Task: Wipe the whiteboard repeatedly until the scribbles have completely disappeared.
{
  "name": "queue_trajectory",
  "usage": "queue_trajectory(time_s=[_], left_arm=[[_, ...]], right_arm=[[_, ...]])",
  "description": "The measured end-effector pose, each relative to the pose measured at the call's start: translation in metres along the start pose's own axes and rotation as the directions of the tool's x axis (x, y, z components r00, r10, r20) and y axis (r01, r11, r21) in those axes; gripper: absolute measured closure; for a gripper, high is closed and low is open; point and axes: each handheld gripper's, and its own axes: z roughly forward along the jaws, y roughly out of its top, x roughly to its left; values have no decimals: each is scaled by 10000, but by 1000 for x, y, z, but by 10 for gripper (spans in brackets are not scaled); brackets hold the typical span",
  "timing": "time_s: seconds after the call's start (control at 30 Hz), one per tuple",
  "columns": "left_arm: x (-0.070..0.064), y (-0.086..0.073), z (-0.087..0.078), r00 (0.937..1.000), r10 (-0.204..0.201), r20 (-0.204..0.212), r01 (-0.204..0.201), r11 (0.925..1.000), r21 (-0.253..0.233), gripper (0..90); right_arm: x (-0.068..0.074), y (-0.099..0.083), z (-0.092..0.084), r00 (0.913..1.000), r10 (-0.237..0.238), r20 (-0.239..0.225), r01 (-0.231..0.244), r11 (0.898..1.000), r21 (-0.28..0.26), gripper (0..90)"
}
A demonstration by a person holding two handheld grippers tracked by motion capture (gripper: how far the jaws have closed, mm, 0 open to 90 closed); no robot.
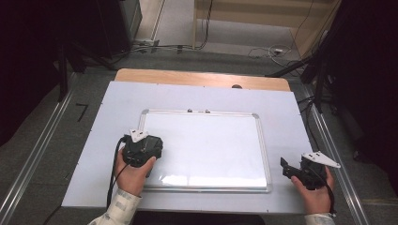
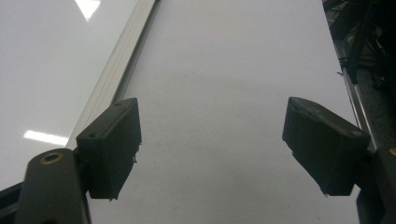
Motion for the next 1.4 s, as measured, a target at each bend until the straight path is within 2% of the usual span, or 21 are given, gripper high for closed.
queue_trajectory(time_s=[0.27, 0.47, 1.0, 1.4], left_arm=[[5, -6, -6, 9988, -307, -382, 300, 9994, -174, 409], [7, -8, -9, 9977, -456, -498, 445, 9987, -236, 408], [7, -11, -12, 9962, -499, -716, 482, 9985, -249, 405], [6, -12, -11, 9958, -557, -730, 542, 9983, -226, 403]], right_arm=[[0, 1, 0, 10000, -22, -43, 21, 10000, -29, 183], [1, 1, 1, 9999, -77, -78, 77, 10000, -58, 183], [1, 1, 1, 9999, -83, -60, 83, 10000, -49, 182], [0, 1, 0, 9999, -79, -79, 78, 9999, -66, 182]])
